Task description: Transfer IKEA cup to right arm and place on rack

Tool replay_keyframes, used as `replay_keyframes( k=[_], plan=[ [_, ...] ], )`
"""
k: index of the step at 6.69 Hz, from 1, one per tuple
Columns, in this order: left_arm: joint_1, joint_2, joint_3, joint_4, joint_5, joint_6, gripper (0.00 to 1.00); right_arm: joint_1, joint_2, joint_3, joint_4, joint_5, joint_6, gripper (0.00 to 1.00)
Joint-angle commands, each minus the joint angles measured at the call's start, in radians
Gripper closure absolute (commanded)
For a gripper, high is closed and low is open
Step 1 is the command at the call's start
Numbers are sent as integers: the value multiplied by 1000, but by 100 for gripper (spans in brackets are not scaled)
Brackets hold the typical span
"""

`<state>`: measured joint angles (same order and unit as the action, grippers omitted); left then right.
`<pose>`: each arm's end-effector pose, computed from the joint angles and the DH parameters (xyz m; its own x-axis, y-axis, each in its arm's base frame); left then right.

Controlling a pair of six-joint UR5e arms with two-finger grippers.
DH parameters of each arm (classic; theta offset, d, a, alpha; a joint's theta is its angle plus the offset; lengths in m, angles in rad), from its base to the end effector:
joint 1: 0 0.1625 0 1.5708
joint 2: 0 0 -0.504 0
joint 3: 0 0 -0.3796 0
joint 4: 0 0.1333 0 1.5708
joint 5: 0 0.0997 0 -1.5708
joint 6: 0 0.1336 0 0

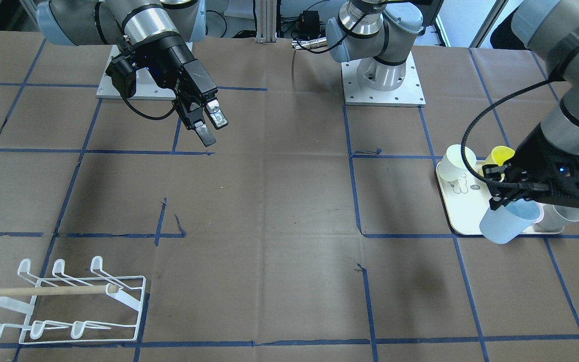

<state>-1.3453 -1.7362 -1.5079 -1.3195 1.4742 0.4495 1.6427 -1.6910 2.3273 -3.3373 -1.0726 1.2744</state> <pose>-0.0130 -0.5969 0.5040 -0.9727 0.2309 0.0215 0.2238 0.9588 -0.1750 0.2249 -0.3784 0.4774 -0.2761 0.2625 -0.9246 0.7993 0.5969 -0.0693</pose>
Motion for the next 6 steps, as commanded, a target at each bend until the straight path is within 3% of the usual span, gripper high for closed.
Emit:
replay_keyframes(
  k=[1, 3, 4, 6],
  plan=[
    [-49, 39, -20, 107, -303, -2, 100, 0, -1, 12, -97, -6, 31, 1],
    [-57, 56, -102, 330, -611, 8, 100, 0, 1, 20, -103, -9, 39, 1],
    [-60, 66, -198, 493, -746, 20, 100, 0, 1, 32, -102, -9, 40, 0],
    [-86, 55, -416, 897, -832, 17, 100, 0, 4, 38, -100, -21, 39, 0]
  ],
)
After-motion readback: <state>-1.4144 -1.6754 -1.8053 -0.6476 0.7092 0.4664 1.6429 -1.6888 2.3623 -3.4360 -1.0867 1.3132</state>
